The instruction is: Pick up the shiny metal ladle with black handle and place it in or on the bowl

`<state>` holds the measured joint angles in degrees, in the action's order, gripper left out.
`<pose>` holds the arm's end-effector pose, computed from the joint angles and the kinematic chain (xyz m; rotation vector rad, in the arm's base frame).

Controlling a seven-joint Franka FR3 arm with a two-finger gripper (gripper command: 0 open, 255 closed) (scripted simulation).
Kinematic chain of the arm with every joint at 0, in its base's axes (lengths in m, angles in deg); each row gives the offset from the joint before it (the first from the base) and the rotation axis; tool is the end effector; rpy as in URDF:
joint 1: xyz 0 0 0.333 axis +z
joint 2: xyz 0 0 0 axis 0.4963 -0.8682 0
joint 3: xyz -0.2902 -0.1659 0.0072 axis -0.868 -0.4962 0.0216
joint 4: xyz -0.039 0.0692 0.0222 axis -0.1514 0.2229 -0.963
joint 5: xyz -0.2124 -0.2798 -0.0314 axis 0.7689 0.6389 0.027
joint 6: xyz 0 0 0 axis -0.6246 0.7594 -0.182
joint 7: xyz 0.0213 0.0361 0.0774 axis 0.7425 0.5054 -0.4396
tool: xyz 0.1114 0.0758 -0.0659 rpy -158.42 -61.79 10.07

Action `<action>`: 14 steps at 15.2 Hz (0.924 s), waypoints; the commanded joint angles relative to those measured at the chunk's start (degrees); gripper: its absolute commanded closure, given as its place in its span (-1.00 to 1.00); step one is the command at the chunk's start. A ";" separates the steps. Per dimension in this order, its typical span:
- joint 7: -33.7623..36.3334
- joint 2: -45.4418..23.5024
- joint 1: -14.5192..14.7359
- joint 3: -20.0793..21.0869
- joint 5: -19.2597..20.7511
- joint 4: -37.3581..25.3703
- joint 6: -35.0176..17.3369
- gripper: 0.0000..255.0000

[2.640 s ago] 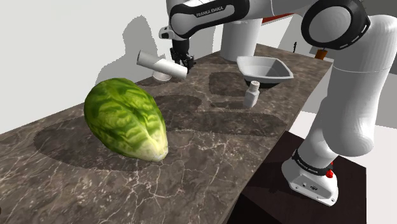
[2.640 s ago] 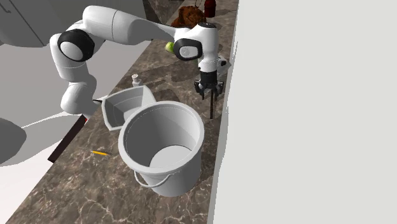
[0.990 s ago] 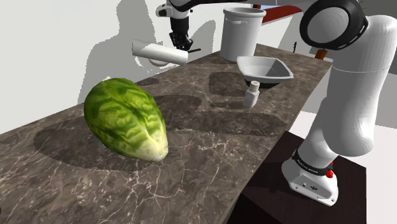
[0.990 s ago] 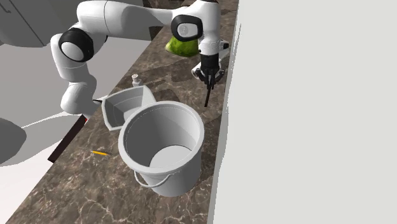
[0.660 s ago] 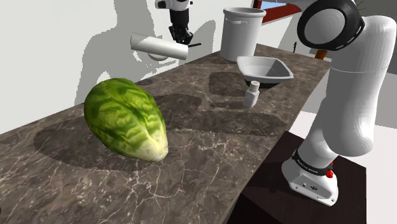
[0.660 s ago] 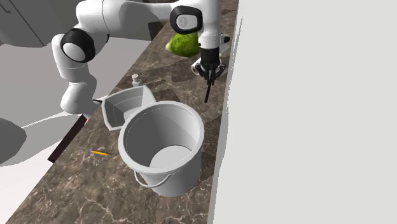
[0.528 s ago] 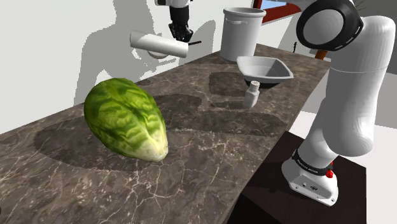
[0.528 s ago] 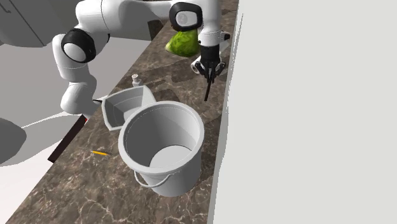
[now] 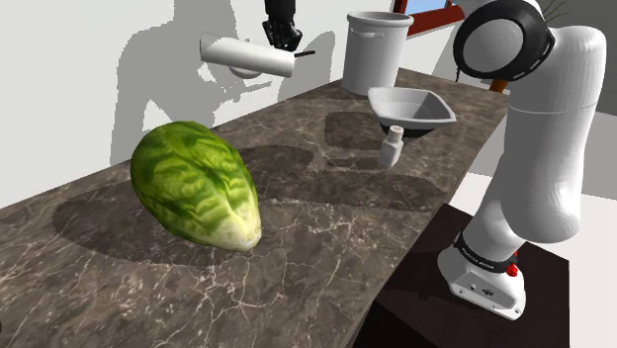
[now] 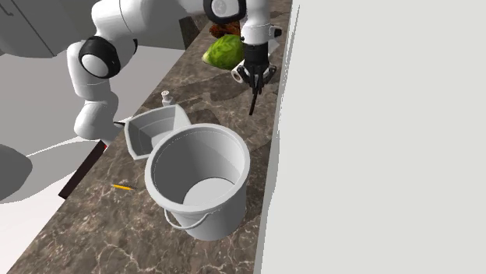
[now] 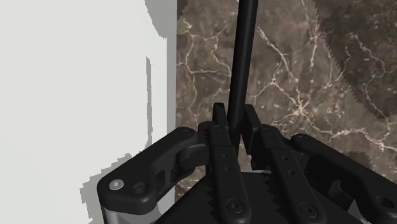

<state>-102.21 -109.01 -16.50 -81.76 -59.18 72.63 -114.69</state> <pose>0.6162 0.0678 0.6035 2.2025 2.0307 -0.0251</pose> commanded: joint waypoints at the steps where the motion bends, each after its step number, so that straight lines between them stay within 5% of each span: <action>1: -0.30 4.91 -0.01 -0.22 0.49 6.72 -1.92 1.00; 7: -1.44 20.67 -0.46 -1.05 2.44 27.16 -6.90 1.00; 14: -3.51 36.06 -1.86 -2.24 4.81 43.46 -8.30 1.00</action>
<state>-105.44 -74.90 -18.16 -83.84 -54.69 114.01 -122.80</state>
